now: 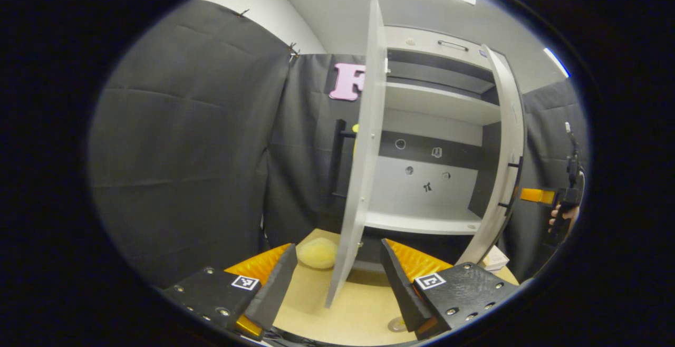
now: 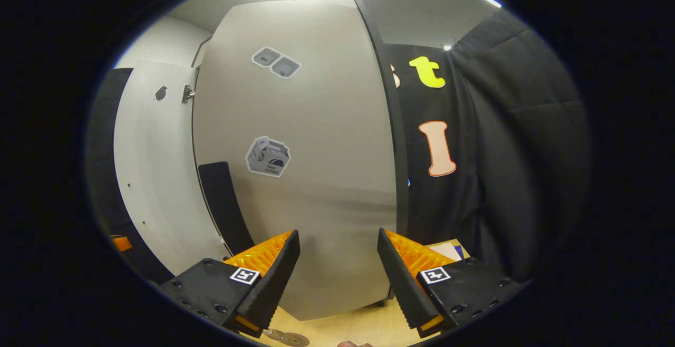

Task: Grasp the bottle in the cabinet with the left hand and place it on the coaster, then close the right door with the right hand and the left door with the left hand.

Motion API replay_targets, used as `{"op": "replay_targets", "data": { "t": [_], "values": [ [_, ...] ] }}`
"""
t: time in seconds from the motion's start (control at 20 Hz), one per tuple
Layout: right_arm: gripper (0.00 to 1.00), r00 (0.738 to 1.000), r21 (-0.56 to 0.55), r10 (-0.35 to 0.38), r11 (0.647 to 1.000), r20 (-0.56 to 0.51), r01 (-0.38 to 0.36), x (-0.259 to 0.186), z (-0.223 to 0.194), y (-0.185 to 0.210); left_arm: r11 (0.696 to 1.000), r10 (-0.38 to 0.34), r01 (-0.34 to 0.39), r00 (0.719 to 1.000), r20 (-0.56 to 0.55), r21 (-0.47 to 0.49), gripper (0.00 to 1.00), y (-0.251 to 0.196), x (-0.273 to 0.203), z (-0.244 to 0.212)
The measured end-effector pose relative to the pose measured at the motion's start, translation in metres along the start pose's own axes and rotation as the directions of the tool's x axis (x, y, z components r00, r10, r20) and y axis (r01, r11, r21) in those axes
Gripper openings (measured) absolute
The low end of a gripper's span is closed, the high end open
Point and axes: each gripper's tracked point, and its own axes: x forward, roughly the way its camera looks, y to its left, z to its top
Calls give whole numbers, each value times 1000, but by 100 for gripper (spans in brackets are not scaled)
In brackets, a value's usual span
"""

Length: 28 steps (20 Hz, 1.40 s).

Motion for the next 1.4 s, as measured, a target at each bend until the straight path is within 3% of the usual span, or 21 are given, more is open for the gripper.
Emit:
{"op": "replay_targets", "data": {
  "t": [0.4,0.65,0.8,0.9,0.95,1.25,1.4],
  "values": [
    [95,997,9,-77,997,-20,77,-11,-20,-5,999,41,-40,997,59,-19,91,79,31,35],
    [95,992,-1,-126,992,-12,126,-20,-27,-1,995,-61,69,991,116,-68,91,92,65,72],
    [92,986,-6,-167,986,7,167,-27,-26,-4,990,-138,139,981,137,0,91,90,85,88],
    [95,980,-2,-199,980,18,199,-32,-28,-6,976,-214,206,967,141,67,91,76,104,98],
    [92,977,2,-214,977,21,214,-35,-30,-8,965,-257,245,955,145,96,91,68,112,101],
    [95,955,21,-298,955,16,297,-53,-38,-21,938,-345,336,926,154,80,91,63,153,114],
    [95,939,33,-343,939,19,342,-65,-40,-32,915,-401,386,906,140,119,91,58,162,120]
  ]
}}
